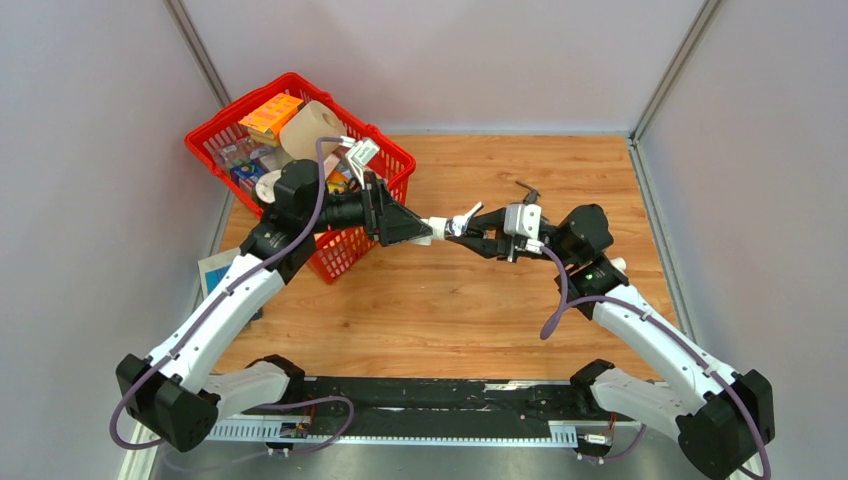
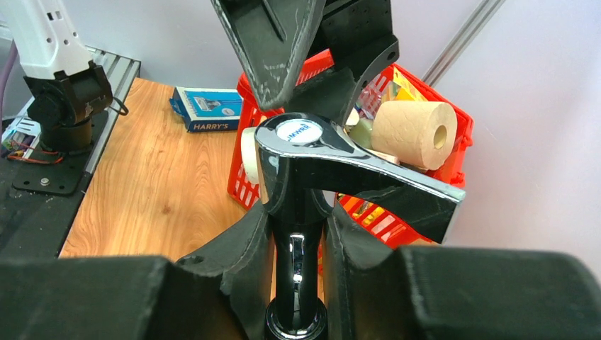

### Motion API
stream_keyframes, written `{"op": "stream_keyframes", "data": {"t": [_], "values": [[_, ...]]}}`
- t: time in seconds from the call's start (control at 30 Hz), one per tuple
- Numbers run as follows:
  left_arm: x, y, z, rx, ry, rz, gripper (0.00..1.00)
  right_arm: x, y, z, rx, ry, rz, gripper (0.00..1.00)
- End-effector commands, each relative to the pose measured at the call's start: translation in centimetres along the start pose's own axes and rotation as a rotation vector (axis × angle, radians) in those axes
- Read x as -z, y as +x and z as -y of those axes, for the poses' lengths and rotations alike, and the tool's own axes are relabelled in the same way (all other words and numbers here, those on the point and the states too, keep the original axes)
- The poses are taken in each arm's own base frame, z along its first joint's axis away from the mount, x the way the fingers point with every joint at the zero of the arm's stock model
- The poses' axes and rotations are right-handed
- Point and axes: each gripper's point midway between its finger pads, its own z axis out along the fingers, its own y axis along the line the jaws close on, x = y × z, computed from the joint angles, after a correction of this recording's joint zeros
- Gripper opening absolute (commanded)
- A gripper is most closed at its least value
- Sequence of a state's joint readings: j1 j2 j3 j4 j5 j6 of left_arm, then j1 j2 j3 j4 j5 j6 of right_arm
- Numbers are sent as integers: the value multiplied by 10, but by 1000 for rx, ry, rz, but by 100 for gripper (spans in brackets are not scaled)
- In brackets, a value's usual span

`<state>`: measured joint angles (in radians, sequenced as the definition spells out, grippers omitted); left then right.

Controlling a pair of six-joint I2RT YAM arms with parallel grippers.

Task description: Install the water faucets

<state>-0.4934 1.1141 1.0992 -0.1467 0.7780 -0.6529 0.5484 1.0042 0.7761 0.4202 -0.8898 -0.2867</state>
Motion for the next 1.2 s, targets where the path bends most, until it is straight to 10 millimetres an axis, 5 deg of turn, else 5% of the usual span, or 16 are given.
{"op": "stream_keyframes", "data": {"t": [0.0,0.7,0.83,1.0,1.17], "values": [[4,-6,34,-30,185,-11,84,-2,-40,2,164,-37,89,0],[-2,22,29,0,288,-127,75,-7,-48,-3,159,-95,123,0],[-1,24,37,-46,317,-126,57,-9,-47,-4,128,-98,122,0],[2,21,38,-168,300,-98,0,-10,-48,-3,26,-79,127,0],[13,10,21,-431,129,0,0,-12,-47,-1,-221,-44,115,0]]}}
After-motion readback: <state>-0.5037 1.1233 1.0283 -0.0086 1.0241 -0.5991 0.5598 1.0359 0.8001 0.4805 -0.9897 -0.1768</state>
